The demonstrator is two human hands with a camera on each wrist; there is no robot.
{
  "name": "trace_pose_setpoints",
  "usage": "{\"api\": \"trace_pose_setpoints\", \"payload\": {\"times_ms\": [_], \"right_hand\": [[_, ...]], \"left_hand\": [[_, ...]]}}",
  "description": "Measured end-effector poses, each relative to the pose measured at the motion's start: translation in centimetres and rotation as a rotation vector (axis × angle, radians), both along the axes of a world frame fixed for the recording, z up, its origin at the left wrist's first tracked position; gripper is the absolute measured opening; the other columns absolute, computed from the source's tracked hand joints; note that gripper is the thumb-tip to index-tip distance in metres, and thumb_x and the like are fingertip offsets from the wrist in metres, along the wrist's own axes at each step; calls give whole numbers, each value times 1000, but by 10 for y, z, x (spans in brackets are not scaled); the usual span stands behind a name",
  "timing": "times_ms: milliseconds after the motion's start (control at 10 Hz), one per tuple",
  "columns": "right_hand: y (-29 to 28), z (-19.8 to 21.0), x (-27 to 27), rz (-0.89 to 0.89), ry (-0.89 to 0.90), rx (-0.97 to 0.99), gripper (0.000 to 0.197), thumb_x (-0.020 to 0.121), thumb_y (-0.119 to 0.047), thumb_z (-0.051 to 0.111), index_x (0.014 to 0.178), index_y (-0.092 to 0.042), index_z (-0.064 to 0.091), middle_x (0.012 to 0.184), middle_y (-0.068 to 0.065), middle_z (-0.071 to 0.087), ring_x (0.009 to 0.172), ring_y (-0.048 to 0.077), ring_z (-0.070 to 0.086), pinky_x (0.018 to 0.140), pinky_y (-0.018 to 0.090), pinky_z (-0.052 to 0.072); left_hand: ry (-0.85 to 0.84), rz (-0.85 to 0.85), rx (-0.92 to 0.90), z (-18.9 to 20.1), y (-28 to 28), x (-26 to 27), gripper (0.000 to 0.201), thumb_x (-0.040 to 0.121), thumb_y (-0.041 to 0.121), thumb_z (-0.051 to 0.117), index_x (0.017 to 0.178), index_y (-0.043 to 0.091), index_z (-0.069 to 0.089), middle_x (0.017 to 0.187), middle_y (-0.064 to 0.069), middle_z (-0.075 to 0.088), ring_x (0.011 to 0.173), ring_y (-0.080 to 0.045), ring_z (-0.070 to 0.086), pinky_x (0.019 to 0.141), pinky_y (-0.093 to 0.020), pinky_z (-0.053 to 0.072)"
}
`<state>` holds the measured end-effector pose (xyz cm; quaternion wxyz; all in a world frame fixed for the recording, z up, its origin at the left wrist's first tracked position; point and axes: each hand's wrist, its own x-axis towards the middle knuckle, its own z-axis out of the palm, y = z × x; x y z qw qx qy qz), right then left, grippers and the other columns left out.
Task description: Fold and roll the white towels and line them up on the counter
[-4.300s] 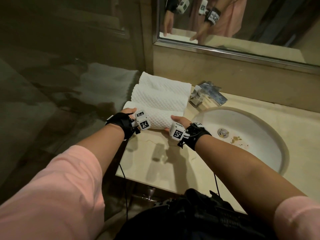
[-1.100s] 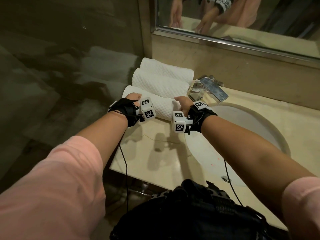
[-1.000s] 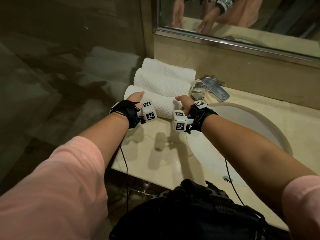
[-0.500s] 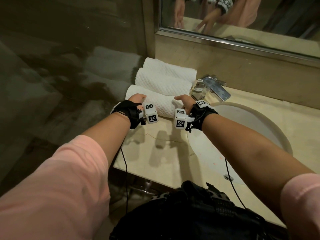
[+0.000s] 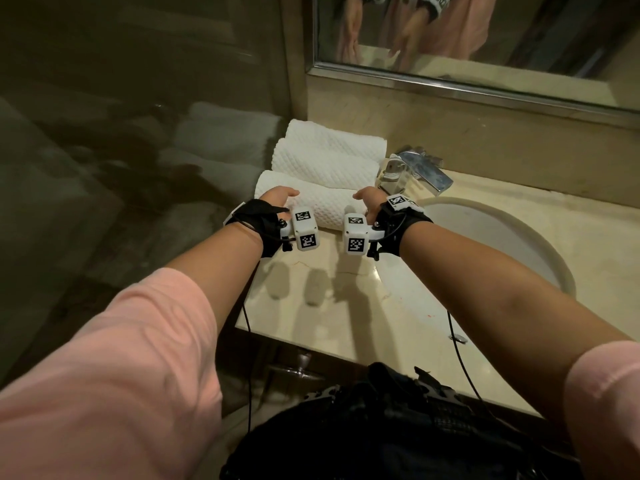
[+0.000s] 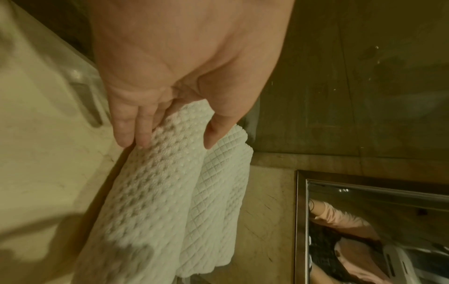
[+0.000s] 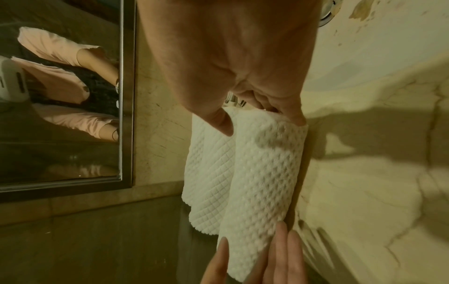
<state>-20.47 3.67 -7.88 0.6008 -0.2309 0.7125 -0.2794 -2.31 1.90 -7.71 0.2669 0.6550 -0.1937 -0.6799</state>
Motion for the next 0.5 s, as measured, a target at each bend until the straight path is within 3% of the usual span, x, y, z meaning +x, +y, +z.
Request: {"api": "trace_pose_setpoints", "payload": {"times_ms": [100,200,300,400,500], "right_hand": [[14,2,2,9,33,-31,54,93,-19,49,141,2,36,148,19,34,135,35,37,98,39,43],[22,-3,2,37,43,-69,56,93,-21,49,142,1,35,148,20,34,135,35,38,106,43,41],[34,-3,3,-63,-56,-40,58,95,-21,48,145,1,29,146,18,40,127,31,47,99,40,42],[49,1,3,-141,-124,-81,45,95,-10,44,138,3,37,116,14,54,104,26,55,89,38,42],[65,4,0,-192,-151,-93,12,94,-4,40,99,0,50,86,9,52,75,19,52,68,33,45]], "left_hand": [[-20,-47,-6,-3,5,3,39,92,23,57,123,5,43,134,-15,47,113,-31,56,86,-38,51],[3,-74,7,4,16,1,35,94,23,54,116,-2,41,109,-15,48,78,-29,55,61,-35,46],[-27,-88,-21,6,24,-2,48,93,22,55,129,-2,36,119,-16,43,79,-28,53,58,-35,44],[-13,-101,-7,0,30,-6,50,91,25,57,127,-5,39,126,-17,47,83,-28,56,59,-33,45],[-32,-130,-26,-11,33,-11,60,88,28,60,134,-5,39,133,-17,48,87,-31,59,65,-33,49]]}}
